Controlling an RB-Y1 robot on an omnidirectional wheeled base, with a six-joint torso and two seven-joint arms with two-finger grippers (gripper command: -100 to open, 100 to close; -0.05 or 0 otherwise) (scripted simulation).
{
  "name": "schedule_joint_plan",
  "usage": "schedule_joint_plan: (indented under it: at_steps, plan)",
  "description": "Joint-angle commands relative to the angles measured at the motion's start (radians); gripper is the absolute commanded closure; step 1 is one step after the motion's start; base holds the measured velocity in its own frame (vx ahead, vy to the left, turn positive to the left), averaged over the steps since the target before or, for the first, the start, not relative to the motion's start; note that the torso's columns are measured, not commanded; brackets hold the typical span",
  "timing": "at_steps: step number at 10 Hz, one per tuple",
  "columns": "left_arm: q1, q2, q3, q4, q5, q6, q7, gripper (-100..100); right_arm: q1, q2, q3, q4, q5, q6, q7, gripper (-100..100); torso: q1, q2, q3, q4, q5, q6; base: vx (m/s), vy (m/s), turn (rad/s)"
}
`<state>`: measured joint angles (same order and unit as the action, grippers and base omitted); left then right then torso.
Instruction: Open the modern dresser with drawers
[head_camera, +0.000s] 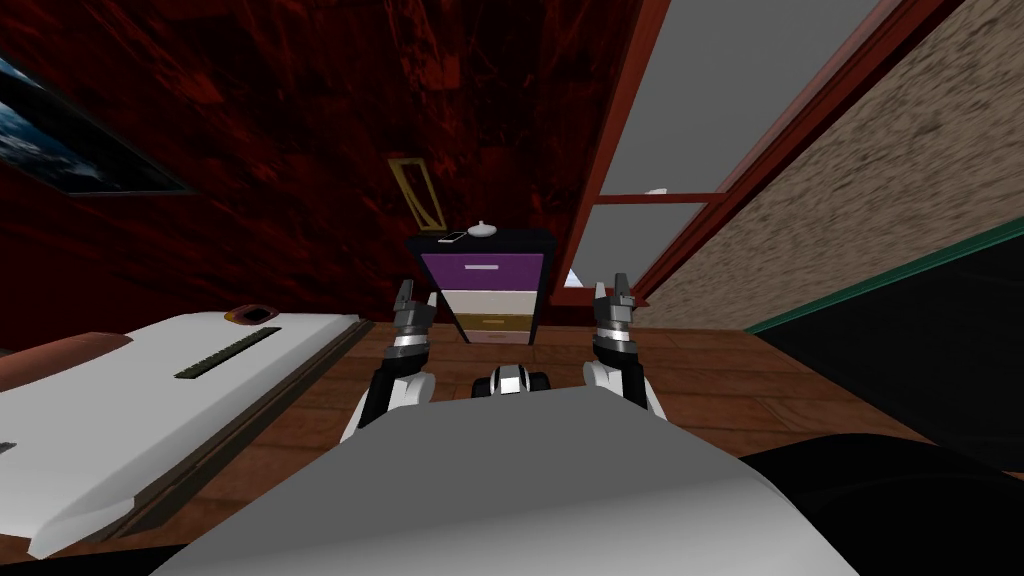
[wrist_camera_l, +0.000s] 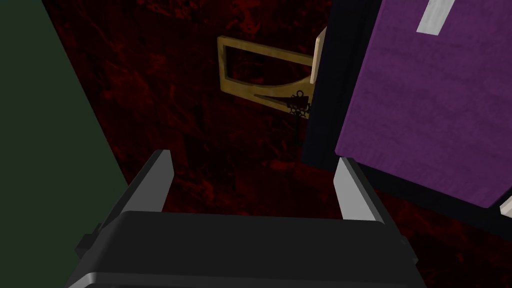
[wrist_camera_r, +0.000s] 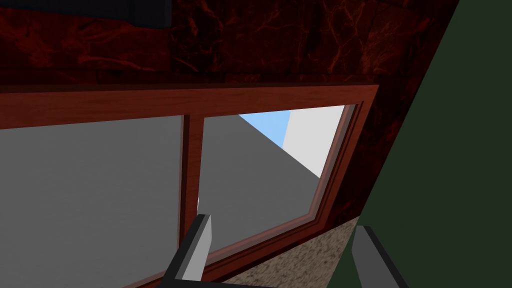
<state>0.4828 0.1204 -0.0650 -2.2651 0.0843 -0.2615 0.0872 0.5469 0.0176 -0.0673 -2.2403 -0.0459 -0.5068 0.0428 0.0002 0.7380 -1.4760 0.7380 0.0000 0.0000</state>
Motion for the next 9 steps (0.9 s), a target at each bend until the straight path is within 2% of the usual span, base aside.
schedule_joint_plan:
  at_steps: [1, 6, 9]
  plan:
    - [-0.006, -0.008, -0.003, -0.002, -0.004, 0.047, 0.001, -100, 0.000, 0.000, 0.000, 0.000, 0.000, 0.000, 0.000, 0, 0.001, 0.000, 0.000, 0.000, 0.000, 0.000, 0.069, -0.004, -0.036]
    - [-0.019, -0.007, -0.008, -0.001, -0.010, 0.128, 0.004, -100, 0.000, 0.000, 0.000, 0.000, 0.000, 0.000, 0.000, 0, 0.000, 0.000, 0.000, 0.000, 0.000, 0.000, 0.063, -0.008, -0.025]
    - [-0.031, 0.001, -0.014, -0.001, -0.017, 0.208, 0.007, -100, 0.000, 0.000, 0.000, 0.000, 0.000, 0.000, 0.000, 0, -0.001, -0.001, -0.001, 0.000, 0.000, 0.000, 0.089, -0.012, -0.046]
